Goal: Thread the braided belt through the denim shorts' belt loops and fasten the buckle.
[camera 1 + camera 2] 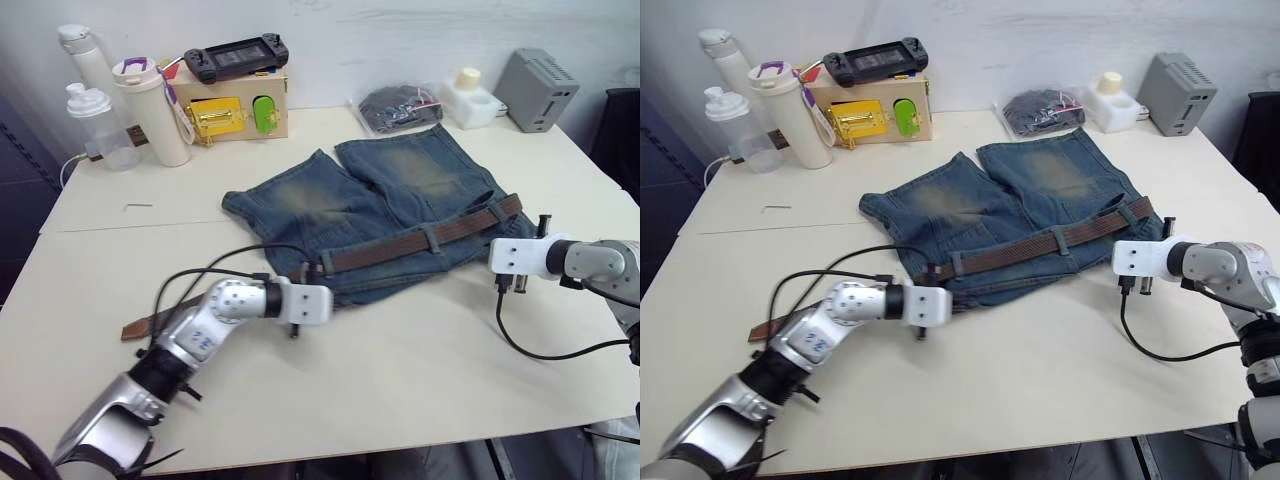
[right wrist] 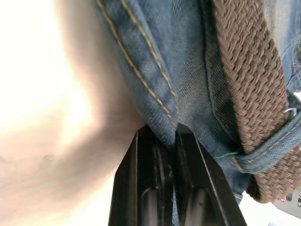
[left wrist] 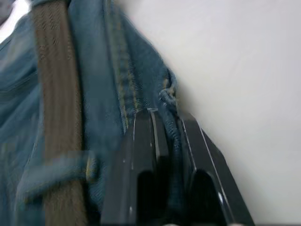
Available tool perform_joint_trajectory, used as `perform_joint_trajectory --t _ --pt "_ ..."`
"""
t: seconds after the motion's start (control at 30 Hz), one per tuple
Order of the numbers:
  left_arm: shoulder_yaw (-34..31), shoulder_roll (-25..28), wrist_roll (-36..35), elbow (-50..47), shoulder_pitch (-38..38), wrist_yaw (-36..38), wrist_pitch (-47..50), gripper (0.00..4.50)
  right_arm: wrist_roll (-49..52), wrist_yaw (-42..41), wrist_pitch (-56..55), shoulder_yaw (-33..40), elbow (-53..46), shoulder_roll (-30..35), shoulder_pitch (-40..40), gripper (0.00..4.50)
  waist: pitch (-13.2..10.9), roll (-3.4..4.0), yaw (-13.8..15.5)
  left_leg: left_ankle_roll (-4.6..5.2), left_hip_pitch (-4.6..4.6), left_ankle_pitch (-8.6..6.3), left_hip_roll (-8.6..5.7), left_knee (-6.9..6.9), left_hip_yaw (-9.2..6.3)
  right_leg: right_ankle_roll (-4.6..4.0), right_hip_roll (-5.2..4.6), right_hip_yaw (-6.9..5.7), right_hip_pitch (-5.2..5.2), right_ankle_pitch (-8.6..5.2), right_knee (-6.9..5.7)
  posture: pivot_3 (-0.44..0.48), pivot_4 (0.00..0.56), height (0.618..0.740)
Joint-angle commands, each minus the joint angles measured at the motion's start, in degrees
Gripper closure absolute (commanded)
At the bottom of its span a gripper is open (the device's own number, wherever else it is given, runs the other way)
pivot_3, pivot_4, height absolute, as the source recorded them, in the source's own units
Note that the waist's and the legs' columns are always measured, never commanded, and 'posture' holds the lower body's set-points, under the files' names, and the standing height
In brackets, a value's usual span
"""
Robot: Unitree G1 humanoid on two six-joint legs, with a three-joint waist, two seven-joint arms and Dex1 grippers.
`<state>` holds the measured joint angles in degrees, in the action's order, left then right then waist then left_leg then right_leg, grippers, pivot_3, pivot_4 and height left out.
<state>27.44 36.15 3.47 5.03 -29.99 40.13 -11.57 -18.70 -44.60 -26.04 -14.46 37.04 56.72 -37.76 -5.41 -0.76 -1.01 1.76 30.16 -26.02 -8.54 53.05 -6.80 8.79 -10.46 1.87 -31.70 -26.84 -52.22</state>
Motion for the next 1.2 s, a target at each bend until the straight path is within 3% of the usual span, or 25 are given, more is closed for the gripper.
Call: perform_joint_trajectory --t 0.03,0.17,0.4,0.73,0.8,0.93,1.07,1.13,1.2 --pt "-6.1 9.6 4.9 12.2 5.2 -1.1 -1.6 4.47 3.1 -2.7 3.1 1.4 -5.1 -1.9 2.5 4.48 0.0 0.06 -0.7 -0.03 -0.01 -0.01 0.02 -0.01 -0.03 0.0 0.02 -0.01 -0.03 0.0 -0.08 0.0 0.15 0.645" --pt "-11.0 15.9 4.1 17.9 8.6 -2.5 -5.4 4.47 5.5 -3.7 8.9 2.0 -15.7 -5.6 5.2 4.48 0.2 0.25 -1.9 -0.12 -0.06 -0.07 0.17 -0.06 -0.05 -0.05 0.07 -0.1 -0.41 -0.03 -0.23 0.0 0.15 0.645" --pt "-14.3 18.9 6.7 21.2 14.5 -6.4 -9.9 4.47 6.8 -3.9 25.1 0.6 -33.7 -14.2 9.0 4.48 0.4 0.61 -2.3 -0.25 -0.08 -0.36 0.16 -0.08 -0.06 -0.07 0.11 -0.04 -0.95 -0.04 -0.69 0.0 0.15 0.645" --pt "-16.3 17.5 5.2 15.8 18.3 -4.1 -11.7 4.47 4.9 -3.5 28.6 -0.7 -33.3 -14.7 11.6 4.48 0.8 1.12 -2.3 -0.23 -0.18 -0.62 0.15 -0.07 -0.04 -0.1 0.11 -0.01 -1.01 -0.05 -0.71 0.0 0.15 0.645" --pt "-17.5 16.8 -0.1 12.5 19.0 -0.2 -9.0 3.47 6.4 -4.3 29.9 0.0 -33.6 -14.8 11.7 4.5 0.8 1.12 -2.3 -0.23 -0.18 -0.63 0.15 -0.06 -0.04 -0.1 0.11 -0.01 -1.01 -0.05 -0.71 0.0 0.15 0.645" --pt "-20.1 16.9 -5.4 4.2 20.1 3.8 -4.9 2.04 12.0 -7.4 32.8 3.5 -34.7 -14.2 10.3 3.03 0.9 1.0 -1.9 -0.19 -0.16 -0.7 0.06 0.08 -0.2 -0.1 0.12 -0.02 -0.94 -0.05 -0.72 0.0 0.15 0.645" --pt "-25.7 18.7 -15.4 -5.4 22.4 10.1 3.7 0.27 21.5 -13.7 40.1 9.4 -37.5 -12.4 7.9 1.07 0.9 0.95 -1.4 -0.1 -0.03 -0.74 -0.05 0.17 -0.31 -0.1 0.09 0.01 -0.92 -0.05 -0.63 0.0 0.15 0.645" --pt "-29.9 20.8 -20.2 -7.0 23.1 13.5 7.7 0.23 28.8 -19.2 46.4 13.4 -37.4 -10.0 2.8 0.09 0.5 0.97 -1.3 -0.09 0.02 -0.74 -0.07 0.18 -0.32 -0.1 0.07 0.01 -0.92 -0.05 -0.59 0.0 0.15 0.645" --pt "-32.3 21.4 -22.8 -7.0 23.2 15.5 10.4 0.23 32.5 -20.8 52.3 15.2 -34.7 -9.3 -2.4 0.03 0.2 1.05 -1.3 -0.09 0.19 -0.71 -0.07 0.26 -0.27 -0.1 0.05 -0.02 -0.98 -0.05 -0.4 0.0 0.15 0.645"
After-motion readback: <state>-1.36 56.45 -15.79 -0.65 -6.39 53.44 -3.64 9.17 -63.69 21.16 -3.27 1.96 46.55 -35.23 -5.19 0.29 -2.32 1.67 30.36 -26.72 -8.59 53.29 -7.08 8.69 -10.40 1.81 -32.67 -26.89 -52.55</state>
